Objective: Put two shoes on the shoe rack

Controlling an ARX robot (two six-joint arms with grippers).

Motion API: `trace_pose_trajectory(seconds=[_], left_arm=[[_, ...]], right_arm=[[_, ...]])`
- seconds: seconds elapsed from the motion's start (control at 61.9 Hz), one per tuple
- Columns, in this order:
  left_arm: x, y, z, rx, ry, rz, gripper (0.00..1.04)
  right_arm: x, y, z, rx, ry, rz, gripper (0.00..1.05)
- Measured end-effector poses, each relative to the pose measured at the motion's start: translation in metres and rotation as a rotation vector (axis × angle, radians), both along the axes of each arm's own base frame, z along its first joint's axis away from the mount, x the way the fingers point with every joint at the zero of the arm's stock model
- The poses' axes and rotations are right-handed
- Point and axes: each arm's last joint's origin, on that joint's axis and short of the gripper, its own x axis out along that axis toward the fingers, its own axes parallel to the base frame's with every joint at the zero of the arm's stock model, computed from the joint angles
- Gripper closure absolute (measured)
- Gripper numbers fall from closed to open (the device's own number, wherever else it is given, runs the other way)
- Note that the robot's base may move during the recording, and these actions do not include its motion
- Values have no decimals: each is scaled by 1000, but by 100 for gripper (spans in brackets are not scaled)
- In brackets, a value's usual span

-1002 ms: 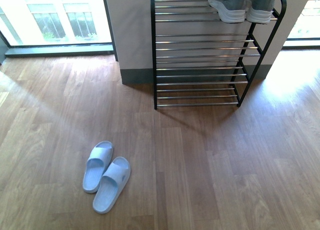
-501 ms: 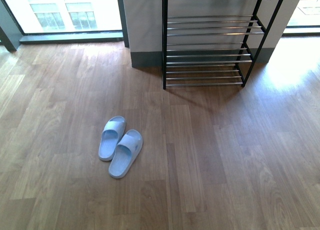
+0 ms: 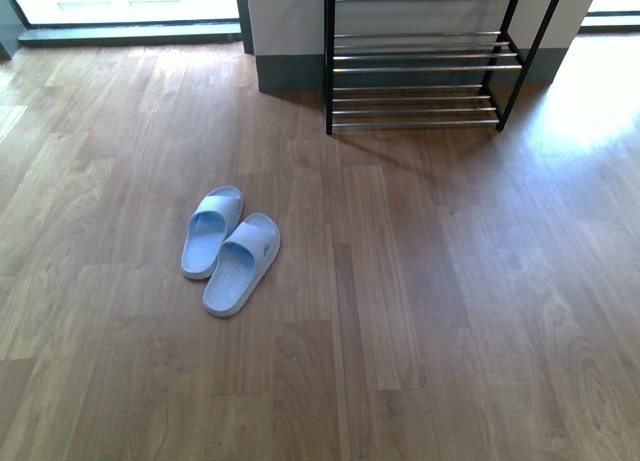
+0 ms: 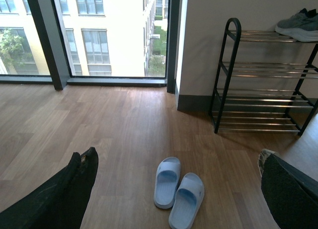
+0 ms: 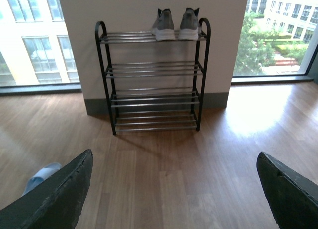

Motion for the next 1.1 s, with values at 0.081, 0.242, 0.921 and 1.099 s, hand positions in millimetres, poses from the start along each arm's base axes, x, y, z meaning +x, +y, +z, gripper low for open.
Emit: trace_pose_trajectory(seconds=[0.081, 0.242, 0.921, 1.099], left_arm=[[0, 0, 0, 0, 0, 0, 9], [0, 0, 0, 0, 0, 0, 9], [0, 0, 0, 0, 0, -1, 9], [0, 0, 0, 0, 0, -1, 9]], right_arm=[[0, 0, 0, 0, 0, 0, 9], [0, 0, 0, 0, 0, 0, 9], [0, 0, 0, 0, 0, 0, 9], [0, 0, 0, 0, 0, 0, 9]])
